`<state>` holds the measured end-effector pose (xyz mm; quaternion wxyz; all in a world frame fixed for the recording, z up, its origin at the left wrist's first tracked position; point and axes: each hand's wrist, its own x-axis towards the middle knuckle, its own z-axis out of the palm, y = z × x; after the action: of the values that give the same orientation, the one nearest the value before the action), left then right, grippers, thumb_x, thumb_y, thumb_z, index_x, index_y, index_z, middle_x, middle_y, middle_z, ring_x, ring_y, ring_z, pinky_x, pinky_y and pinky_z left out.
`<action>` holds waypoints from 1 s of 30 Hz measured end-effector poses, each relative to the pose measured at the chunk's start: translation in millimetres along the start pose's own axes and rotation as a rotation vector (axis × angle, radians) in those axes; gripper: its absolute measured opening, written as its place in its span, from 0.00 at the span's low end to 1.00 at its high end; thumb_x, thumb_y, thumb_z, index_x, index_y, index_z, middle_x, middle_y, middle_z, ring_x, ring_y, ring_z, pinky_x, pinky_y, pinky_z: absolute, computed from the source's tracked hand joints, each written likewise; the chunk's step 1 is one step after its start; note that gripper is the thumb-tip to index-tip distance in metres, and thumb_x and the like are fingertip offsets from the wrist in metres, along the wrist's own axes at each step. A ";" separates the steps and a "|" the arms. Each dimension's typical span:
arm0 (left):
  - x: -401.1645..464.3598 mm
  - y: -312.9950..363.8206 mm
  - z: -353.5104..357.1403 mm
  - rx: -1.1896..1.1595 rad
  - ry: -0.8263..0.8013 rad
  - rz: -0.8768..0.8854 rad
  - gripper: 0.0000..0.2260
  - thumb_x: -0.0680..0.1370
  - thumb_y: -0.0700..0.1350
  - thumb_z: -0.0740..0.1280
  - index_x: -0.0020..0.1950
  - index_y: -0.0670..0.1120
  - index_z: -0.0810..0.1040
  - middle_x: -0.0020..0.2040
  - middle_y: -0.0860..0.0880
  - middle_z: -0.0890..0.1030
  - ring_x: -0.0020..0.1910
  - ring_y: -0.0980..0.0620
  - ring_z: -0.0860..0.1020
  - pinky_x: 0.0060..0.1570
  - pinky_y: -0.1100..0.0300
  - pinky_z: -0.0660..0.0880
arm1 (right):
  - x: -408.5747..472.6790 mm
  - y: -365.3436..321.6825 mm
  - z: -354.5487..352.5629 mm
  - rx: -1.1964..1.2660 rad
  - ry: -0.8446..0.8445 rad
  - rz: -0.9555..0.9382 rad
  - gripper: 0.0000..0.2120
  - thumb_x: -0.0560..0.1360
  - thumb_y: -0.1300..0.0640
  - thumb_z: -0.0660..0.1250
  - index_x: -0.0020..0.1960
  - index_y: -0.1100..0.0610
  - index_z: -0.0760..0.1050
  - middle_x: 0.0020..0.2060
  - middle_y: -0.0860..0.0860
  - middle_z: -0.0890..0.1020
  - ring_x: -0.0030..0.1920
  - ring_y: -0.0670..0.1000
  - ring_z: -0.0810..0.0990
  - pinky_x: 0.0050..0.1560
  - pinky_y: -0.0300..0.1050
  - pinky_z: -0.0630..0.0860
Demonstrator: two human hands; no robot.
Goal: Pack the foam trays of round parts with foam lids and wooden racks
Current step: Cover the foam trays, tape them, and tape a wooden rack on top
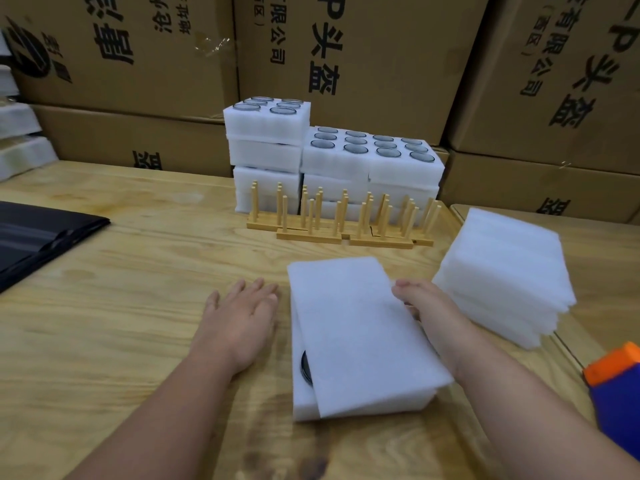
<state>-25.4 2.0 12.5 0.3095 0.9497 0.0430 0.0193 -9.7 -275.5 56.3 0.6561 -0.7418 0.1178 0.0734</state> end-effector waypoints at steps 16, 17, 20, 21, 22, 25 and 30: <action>-12.3 58.4 36.4 -1.533 -0.186 -0.086 0.20 0.85 0.54 0.59 0.73 0.47 0.75 0.70 0.42 0.78 0.70 0.39 0.75 0.72 0.36 0.67 | 22.6 18.7 11.3 0.863 -0.255 -0.081 0.16 0.76 0.57 0.60 0.53 0.56 0.86 0.46 0.52 0.87 0.43 0.49 0.87 0.39 0.40 0.83; -5.9 61.8 36.7 -1.503 -0.156 -0.091 0.19 0.86 0.50 0.58 0.75 0.46 0.73 0.72 0.42 0.77 0.71 0.40 0.74 0.73 0.37 0.67 | 25.7 18.1 13.5 0.812 -0.248 -0.094 0.15 0.74 0.57 0.62 0.49 0.54 0.88 0.47 0.51 0.88 0.44 0.49 0.87 0.41 0.41 0.83; 1.7 66.7 34.7 -1.507 -0.148 -0.095 0.20 0.85 0.43 0.57 0.77 0.47 0.71 0.71 0.43 0.77 0.68 0.42 0.76 0.62 0.45 0.76 | 35.7 19.0 15.3 0.606 -0.081 -0.124 0.16 0.80 0.63 0.60 0.62 0.50 0.81 0.58 0.50 0.85 0.54 0.49 0.86 0.48 0.44 0.81; 2.3 66.3 33.9 -1.516 -0.160 -0.096 0.20 0.84 0.42 0.56 0.76 0.48 0.72 0.70 0.44 0.78 0.67 0.43 0.77 0.59 0.47 0.78 | 37.8 20.4 13.8 0.554 -0.049 -0.140 0.18 0.82 0.63 0.60 0.67 0.50 0.78 0.59 0.48 0.85 0.53 0.47 0.86 0.44 0.42 0.82; 1.9 65.2 33.1 -1.521 -0.169 -0.101 0.20 0.84 0.41 0.57 0.76 0.49 0.72 0.70 0.45 0.78 0.68 0.42 0.77 0.60 0.46 0.77 | 38.4 22.0 12.3 0.520 -0.044 -0.156 0.20 0.82 0.64 0.60 0.69 0.49 0.76 0.57 0.46 0.86 0.52 0.46 0.86 0.40 0.40 0.81; 2.6 60.2 33.9 -1.506 -0.187 -0.084 0.22 0.84 0.39 0.56 0.77 0.51 0.71 0.70 0.46 0.79 0.66 0.41 0.79 0.64 0.42 0.75 | 39.4 25.7 10.6 0.448 -0.062 -0.160 0.22 0.82 0.63 0.60 0.72 0.49 0.75 0.61 0.48 0.84 0.55 0.47 0.85 0.40 0.39 0.81; -1.8 62.8 32.5 -1.483 -0.179 -0.014 0.24 0.81 0.33 0.53 0.69 0.53 0.78 0.61 0.47 0.85 0.55 0.47 0.85 0.41 0.56 0.82 | 38.5 24.2 12.0 0.459 -0.097 -0.170 0.22 0.82 0.64 0.58 0.70 0.47 0.77 0.61 0.48 0.85 0.56 0.49 0.85 0.41 0.41 0.81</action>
<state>-20.8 -67.7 23.2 0.8714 0.4893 -0.0005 -0.0361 21.3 -269.3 21.5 0.8161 -0.5762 0.0368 0.0247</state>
